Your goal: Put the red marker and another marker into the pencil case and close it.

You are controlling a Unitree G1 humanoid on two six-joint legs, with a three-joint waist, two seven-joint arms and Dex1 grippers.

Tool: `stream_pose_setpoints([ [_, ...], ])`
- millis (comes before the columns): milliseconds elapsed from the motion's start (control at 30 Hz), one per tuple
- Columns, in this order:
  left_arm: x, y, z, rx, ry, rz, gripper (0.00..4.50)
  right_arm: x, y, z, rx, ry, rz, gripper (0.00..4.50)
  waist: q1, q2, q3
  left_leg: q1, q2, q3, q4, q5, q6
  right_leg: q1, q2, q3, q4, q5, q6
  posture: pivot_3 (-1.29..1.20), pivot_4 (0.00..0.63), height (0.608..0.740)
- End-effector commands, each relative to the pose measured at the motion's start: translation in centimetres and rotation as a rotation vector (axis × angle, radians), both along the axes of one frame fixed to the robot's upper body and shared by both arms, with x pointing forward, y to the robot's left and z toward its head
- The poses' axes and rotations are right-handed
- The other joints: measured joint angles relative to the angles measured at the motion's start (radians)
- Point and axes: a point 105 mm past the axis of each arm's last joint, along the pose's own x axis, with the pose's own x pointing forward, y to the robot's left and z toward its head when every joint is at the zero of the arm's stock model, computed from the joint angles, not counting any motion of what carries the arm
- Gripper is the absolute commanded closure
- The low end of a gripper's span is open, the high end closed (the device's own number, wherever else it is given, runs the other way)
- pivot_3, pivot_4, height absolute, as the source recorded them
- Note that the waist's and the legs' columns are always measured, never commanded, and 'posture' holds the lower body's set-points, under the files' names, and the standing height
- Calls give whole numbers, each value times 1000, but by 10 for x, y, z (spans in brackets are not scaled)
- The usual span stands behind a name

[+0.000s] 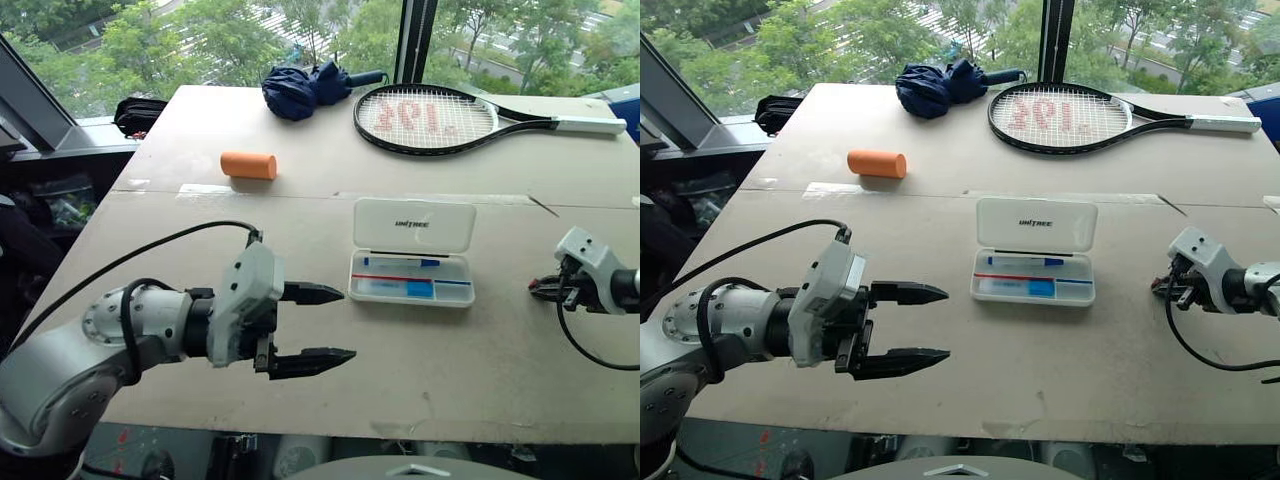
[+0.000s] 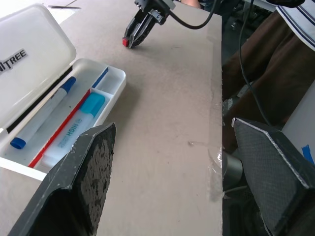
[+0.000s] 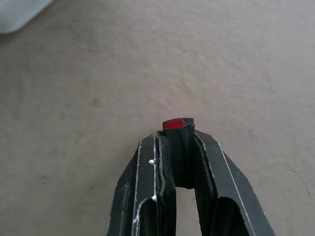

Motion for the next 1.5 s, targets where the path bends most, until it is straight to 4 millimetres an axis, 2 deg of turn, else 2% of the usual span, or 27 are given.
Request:
stream_pose_setpoints([
  [33, -9, 11, 5, 22, -42, 7, 670, -8, 49, 27, -2, -71, 264, 4500, -10, 1, 0, 0, 0, 0, 0, 0, 0, 0, 0, 0, 0, 0, 0, 0, 150, 730],
  [67, -11, 17, 4, 31, -34, 18, 670, -8, 67, 28, -4, -82, 338, 4500, -20, 1, 1, 1, 1, 0, 0, 0, 0, 0, 1, 0, 0, 0, 0, 0, 150, 730],
  [133, -12, 22, 3, 39, -33, 30, 670, -4, 86, 26, -19, -103, 403, 4500, -28, 2, 1, 2, 3, 1, -1, 0, 0, -1, 2, 1, 0, 0, 0, 0, 150, 730],
  [333, -14, 21, 3, 33, -47, 21, 670, 14, 107, 20, -46, -103, 459, 4500, -4, 1, 2, 0, 0, 0, -1, 0, 0, -1, 0, -1, -1, 0, -1, 0, 150, 730],
  [533, -14, 18, 4, 33, -55, 23, 670, 17, 116, 16, -46, -54, 482, 4500, 0, 1, 2, -1, -1, 0, -1, 0, 0, -1, -2, 0, -2, 0, -1, 0, 150, 730],
  [600, -14, 17, 4, 30, -56, 27, 670, 15, 120, 15, -33, -32, 489, 3630, 0, 1, 2, -1, 0, 0, -1, 0, 0, -1, -2, -1, -2, 0, -1, 0, 150, 730],
  [700, -14, 17, 4, 29, -54, 34, 670, 11, 122, 19, -9, -16, 498, 2726, 0, 1, 2, -1, 0, 0, -1, 0, 0, -1, -2, -1, -1, 0, -1, 0, 150, 730],
  [800, -14, 17, 4, 27, -53, 41, 670, 8, 122, 27, 24, -11, 488, 1402, 0, 1, 3, -1, 0, 0, -1, 0, 0, -1, -2, -1, -1, 0, -1, 0, 150, 730],
  [933, -11, 18, 4, 22, -61, 59, 670, 7, 117, 51, 131, -24, 431, 1402, 1, 2, 3, -1, 0, 0, -1, 0, 0, -1, -2, -1, -1, 0, -1, 0, 150, 730],
  [1033, -8, 19, 4, 12, -72, 84, 670, 31, 107, 74, 242, -91, 268, 1402, 0, 2, 3, -1, 0, 0, -1, 0, 0, -1, -2, -1, -1, 0, -1, 0, 150, 730],
  [1100, -6, 20, 5, 5, -78, 102, 670, 46, 97, 88, 287, -131, 183, 2218, -3, 2, 3, 0, 0, 1, -1, 0, 0, -1, -2, 0, -1, 0, -1, 0, 150, 730],
  [1133, -5, 21, 5, 2, -79, 110, 670, 61, 90, 100, 306, -175, 115, 2611, -4, 2, 3, 0, 0, 1, -1, 0, 0, -1, -2, 0, -1, 0, -2, 0, 150, 730],
  [1200, -5, 22, 4, 0, -77, 124, 670, 94, 77, 124, 306, -267, -19, 3783, -14, 3, 4, 0, 0, 1, -1, 0, 0, -1, -2, 0, -1, -1, -3, 0, 150, 730],
  [1233, -5, 23, 4, -1, -76, 127, 670, 107, 73, 130, 290, -292, -66, 4209, -21, 4, 5, 0, 0, 2, -1, 0, 0, -2, -2, 1, 0, -1, -3, 0, 150, 730],
  [1267, -5, 23, 3, -2, -78, 131, 670, 119, 70, 132, 272, -304, -105, 4417, -21, 4, 6, 0, 0, 4, -1, 0, 0, -3, -2, 2, 0, -1, -3, 0, 150, 730],
  [1367, -4, 23, 3, -9, -81, 142, 670, 145, 64, 126, 230, -302, -188, 4417, -23, 3, 5, 0, 0, 4, -3, 0, 0, -3, -1, 2, -1, 0, -1, 0, 150, 730],
  [1433, -5, 24, 3, -10, -80, 147, 670, 158, 68, 110, 205, -251, -209, 4417, -26, 3, 5, -1, 0, 4, -5, 0, 0, -4, -1, 2, -2, 0, -1, 0, 150, 730],
  [1500, -6, 26, 2, -7, -79, 154, 670, 159, 81, 89, 189, -154, -148, 4417, -30, 3, 6, -1, -1, 9, -6, 0, -1, -7, -1, 6, -1, 0, -1, 0, 150, 730],
])
